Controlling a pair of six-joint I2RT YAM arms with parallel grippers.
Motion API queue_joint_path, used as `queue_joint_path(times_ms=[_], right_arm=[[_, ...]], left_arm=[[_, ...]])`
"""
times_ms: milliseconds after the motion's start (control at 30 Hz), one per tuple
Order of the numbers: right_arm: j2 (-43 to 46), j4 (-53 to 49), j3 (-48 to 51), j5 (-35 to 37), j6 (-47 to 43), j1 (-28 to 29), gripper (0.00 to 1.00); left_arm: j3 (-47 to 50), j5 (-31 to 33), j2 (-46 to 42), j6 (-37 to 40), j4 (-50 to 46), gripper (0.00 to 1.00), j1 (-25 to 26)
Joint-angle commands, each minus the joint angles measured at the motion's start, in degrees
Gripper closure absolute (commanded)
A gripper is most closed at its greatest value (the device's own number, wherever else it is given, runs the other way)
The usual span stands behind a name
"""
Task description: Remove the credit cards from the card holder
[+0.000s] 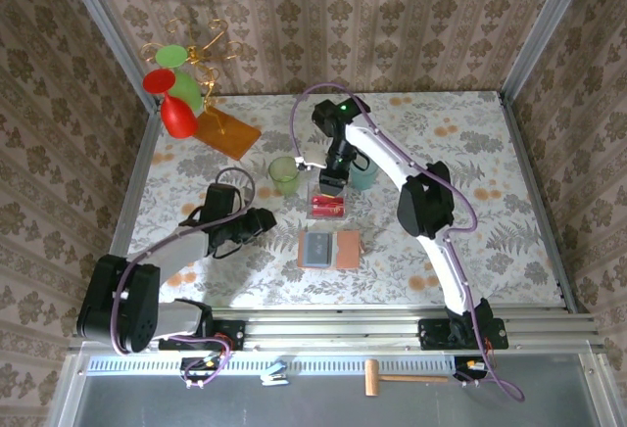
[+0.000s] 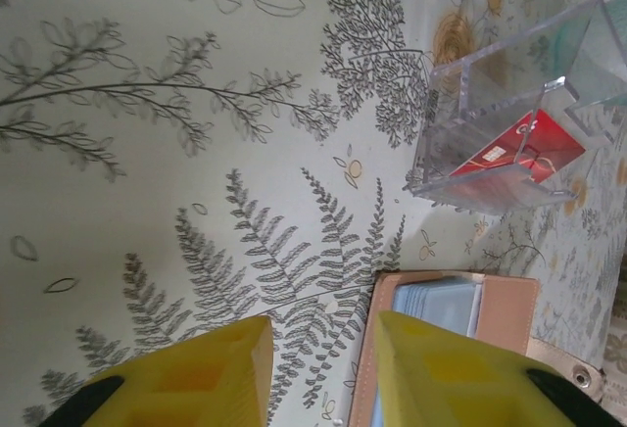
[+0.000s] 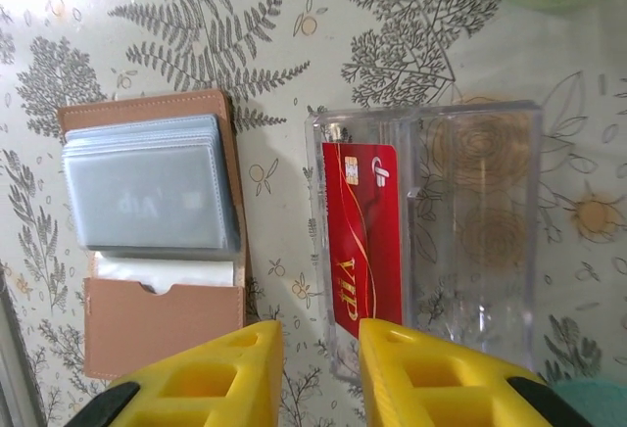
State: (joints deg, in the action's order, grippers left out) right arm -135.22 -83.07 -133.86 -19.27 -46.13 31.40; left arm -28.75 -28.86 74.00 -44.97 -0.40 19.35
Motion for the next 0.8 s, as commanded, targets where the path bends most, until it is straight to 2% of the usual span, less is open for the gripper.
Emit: queue_joint_path(times_ms=[0,100,233,467,567,767], right_arm=[[4.32,1.70,2.23,0.30,5.80,-0.10,0.73],[8.10,7.14,8.35,-0.61,10.80,-0.02,0.73],[15.71,18.99,21.41,-1.47,18.94,0.50,0.73],[28.82,42.70,44.07,2.81,43.05,1.02,0.74],[32.98,47.73,51.19,6.06,54.67,1.44,0.80],[41.64,54.91,64.34,9.66,71.37,3.31,0.79]], left_arm=[[-2.43,-1.63,1.18,0.40,2.06,0.67,1.39],[-2.94,-1.68,2.35,-0.20,3.34,0.67,2.79],[-3.83,-1.72,4.07,-0.46,4.26,0.67,4.61],[-3.86,-1.63,6.65,-1.65,6.69,0.68,7.23],[-3.73,-0.85,6.87,-2.34,7.42,0.68,9.65],[-3.07,0.02,6.54,-3.80,8.58,0.70,12.39]])
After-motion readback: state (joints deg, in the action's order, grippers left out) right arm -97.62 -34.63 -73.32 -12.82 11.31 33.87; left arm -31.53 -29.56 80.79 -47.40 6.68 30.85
